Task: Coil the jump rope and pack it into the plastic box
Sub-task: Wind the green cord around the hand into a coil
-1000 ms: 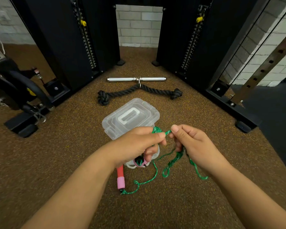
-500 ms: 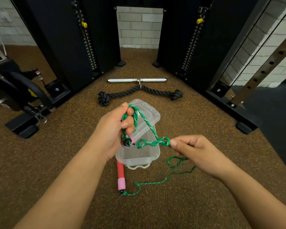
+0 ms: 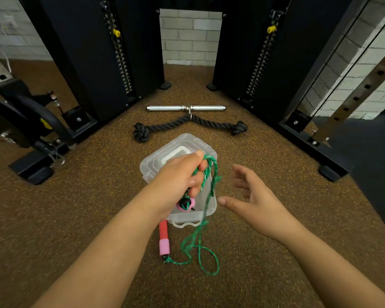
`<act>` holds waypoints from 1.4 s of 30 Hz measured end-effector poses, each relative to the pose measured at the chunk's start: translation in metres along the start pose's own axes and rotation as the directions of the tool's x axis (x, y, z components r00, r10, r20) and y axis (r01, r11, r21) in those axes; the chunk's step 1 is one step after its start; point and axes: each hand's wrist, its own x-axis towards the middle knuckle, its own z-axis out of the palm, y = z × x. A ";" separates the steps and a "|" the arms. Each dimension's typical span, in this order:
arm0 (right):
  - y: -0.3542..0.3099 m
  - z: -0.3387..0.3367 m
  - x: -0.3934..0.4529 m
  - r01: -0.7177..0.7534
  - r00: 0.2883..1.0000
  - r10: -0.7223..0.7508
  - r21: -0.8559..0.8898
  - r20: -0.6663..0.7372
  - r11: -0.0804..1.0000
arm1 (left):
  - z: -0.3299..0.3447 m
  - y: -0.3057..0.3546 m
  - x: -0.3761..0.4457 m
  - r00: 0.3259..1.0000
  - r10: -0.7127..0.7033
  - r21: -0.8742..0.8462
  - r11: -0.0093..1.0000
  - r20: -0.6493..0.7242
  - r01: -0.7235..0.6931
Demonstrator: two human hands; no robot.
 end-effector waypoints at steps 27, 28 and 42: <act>0.005 0.013 -0.002 0.134 0.988 -0.131 0.034 -0.086 0.990 | -0.001 0.002 -0.005 0.970 -0.074 -0.220 0.967 0.232 0.126; 0.005 0.015 -0.003 0.144 0.988 -0.145 -0.035 -0.057 0.989 | -0.001 0.002 -0.005 0.972 -0.066 -0.262 0.957 0.226 0.126; -0.022 0.016 -0.018 0.265 0.943 -0.267 0.040 0.199 0.963 | -0.001 -0.009 0.000 0.987 -0.158 0.258 0.956 0.042 0.142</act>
